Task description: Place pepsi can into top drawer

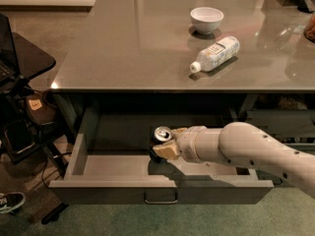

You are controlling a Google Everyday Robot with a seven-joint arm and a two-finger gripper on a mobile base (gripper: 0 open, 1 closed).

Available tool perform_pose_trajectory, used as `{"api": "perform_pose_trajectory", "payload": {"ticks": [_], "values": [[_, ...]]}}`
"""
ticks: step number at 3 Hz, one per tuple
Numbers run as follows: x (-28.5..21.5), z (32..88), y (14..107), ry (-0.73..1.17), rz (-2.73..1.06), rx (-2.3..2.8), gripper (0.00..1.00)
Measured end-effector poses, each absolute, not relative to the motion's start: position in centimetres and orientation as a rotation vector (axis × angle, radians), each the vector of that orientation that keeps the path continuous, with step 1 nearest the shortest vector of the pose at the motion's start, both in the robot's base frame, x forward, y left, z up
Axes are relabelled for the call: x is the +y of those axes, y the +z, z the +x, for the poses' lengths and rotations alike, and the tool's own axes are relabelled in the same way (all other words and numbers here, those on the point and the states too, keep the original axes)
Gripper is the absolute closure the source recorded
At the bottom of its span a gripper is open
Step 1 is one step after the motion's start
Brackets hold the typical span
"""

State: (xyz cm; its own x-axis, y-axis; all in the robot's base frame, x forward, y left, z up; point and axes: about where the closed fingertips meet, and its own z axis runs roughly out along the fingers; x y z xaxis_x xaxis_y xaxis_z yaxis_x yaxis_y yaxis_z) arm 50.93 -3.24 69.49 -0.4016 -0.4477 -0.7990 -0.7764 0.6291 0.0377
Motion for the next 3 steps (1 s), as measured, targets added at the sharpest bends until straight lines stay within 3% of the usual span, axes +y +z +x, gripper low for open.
{"api": "perform_pose_trajectory", "payload": {"ticks": [1,2,3], "values": [[-3.24,50.93,69.49,0.526,-0.956,2.055,0.17],[-3.23,50.93,69.49,0.526,-0.956,2.055,0.0],[-3.23,50.93,69.49,0.526,-0.956,2.055,0.0]]}}
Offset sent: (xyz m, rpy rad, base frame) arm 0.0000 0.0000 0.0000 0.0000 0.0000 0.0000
